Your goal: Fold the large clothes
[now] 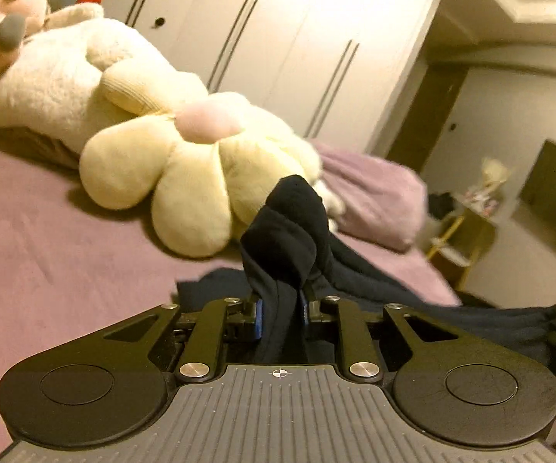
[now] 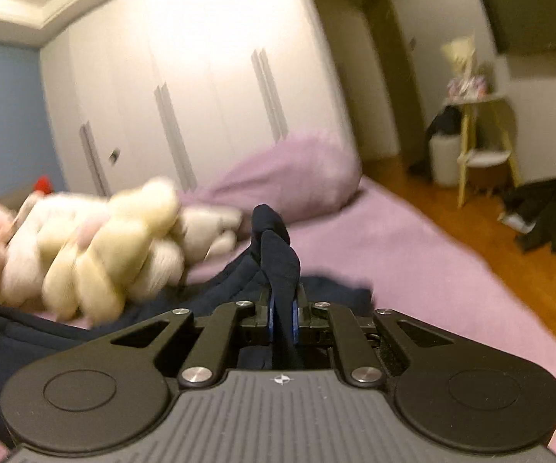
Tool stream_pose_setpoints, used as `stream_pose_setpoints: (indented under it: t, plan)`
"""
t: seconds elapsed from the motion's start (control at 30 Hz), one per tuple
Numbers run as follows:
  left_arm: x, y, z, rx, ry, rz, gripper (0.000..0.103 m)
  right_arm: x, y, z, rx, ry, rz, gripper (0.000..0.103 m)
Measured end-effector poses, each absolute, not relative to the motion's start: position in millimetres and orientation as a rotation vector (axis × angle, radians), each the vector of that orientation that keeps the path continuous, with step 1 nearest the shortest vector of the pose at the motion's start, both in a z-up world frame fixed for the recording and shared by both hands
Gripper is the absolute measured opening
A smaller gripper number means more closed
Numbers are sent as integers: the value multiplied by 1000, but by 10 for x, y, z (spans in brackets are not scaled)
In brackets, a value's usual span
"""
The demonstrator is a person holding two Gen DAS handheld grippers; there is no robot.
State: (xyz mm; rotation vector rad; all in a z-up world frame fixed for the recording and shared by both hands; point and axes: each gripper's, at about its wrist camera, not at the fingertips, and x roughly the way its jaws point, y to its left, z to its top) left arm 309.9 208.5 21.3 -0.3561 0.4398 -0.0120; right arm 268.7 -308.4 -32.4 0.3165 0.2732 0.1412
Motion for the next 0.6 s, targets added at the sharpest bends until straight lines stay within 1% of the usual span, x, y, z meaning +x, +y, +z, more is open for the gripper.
stream_pose_setpoints:
  t: [0.1,0.2,0.27,0.3,0.33,0.4,0.43,0.47,0.53,0.57,0.6]
  plan:
    - [3540,1991,-74,-318,519,49,21,3098,-3017,-300,316,296,80,8]
    - [3835,1927,-475,-285,617,98,25,3547,-2913,-530,282,389,29,8]
    - [3921,1954,-684,-312,661,115,30,3824,-2856,-769,258,477,12,8]
    - [3923,1984,-754,-327,671,104,35,3909,-2833,-867,249,509,-1,8]
    - [3909,2022,-792,-342,669,84,42,3979,-2816,-973,242,535,-15,9]
    - [3882,2090,-827,-372,666,36,47,4061,-2794,-1118,242,572,-16,13]
    - [3896,2109,-830,-380,673,20,47,4076,-2809,-1157,259,579,-4,15]
    - [3911,2118,-837,-377,686,16,47,4082,-2821,-1177,277,579,8,17]
    - [3953,2116,-809,-367,703,6,23,4100,-2852,-1211,287,582,24,20]
    - [3952,2103,-768,-357,705,1,22,4133,-2849,-1226,284,591,27,22]
    - [3932,2073,-691,-346,699,2,19,4158,-2840,-1247,277,601,27,21]
